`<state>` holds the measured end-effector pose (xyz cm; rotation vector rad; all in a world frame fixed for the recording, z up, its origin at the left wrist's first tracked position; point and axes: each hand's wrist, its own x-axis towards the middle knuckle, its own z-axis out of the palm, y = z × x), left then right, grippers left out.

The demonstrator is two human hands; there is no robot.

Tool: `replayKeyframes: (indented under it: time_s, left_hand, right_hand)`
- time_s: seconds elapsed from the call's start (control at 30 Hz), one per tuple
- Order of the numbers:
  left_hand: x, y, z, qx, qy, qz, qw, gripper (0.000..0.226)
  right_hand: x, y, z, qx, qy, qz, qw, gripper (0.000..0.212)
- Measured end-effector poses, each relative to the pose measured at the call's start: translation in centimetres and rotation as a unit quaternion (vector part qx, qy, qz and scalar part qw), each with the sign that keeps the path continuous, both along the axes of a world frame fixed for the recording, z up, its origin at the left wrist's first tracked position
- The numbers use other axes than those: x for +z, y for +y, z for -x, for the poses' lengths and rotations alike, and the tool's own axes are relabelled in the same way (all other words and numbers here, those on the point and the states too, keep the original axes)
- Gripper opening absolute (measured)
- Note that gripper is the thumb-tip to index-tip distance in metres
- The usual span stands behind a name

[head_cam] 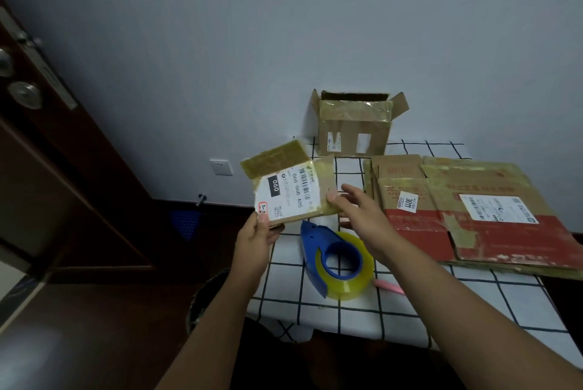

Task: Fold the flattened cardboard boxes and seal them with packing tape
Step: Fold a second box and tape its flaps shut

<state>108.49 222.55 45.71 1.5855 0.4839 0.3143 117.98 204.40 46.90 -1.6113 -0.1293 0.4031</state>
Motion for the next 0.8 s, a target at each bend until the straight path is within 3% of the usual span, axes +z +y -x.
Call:
replayKeyframes:
  time_s: [0.07,0.13,0.2,0.3,0.4,0.5,0.6,0.8]
  left_hand:
    - [-0.4,0.4,0.0,-0.02,0.008,0.0,1.0,0.028]
    - [-1.1,0.7,-0.2,-0.025,0.022,-0.047,0.998,0.025]
    - [-1.5,0.8,-0.4,-0.003,0.02,-0.103,0.994,0.029]
    - [-0.6,0.4,-1.6,0.085,0.01,-0.027,0.996,0.037]
    - [0.3,-0.4,-2.5,0.027,-0.021,0.006,0.999,0.041]
    - [-0.7,-0.1,-3.5,-0.053,-0.015,-0.108,0.993,0.049]
    - [-2.5,1.3,-5.5,-0.042,-0.011,-0.238,0.97,0.028]
    - [-3.8,3.7,-10.8,-0.003,-0.014,-0.264,0.964,0.018]
  right_hand:
    - [0.0,0.0,0.2,0.053,0.001,-0.025,0.998,0.041]
    - [0.3,0.4,0.6,0.082,-0.053,-0.027,0.995,0.026]
    - [0.6,1.2,0.7,0.075,-0.147,0.054,0.985,0.023]
    - [0.2,2.7,0.5,0.033,-0.21,0.14,0.967,0.03]
    - [-0.8,3.7,-0.1,0.02,-0.229,0.173,0.958,0.034]
    - [-2.2,4.6,-1.5,0.033,-0.236,0.23,0.944,0.038]
    - [-3.2,5.9,-3.1,0.076,-0.224,0.265,0.935,0.043]
    - [-3.6,7.9,-8.1,0.124,-0.227,0.312,0.914,0.032]
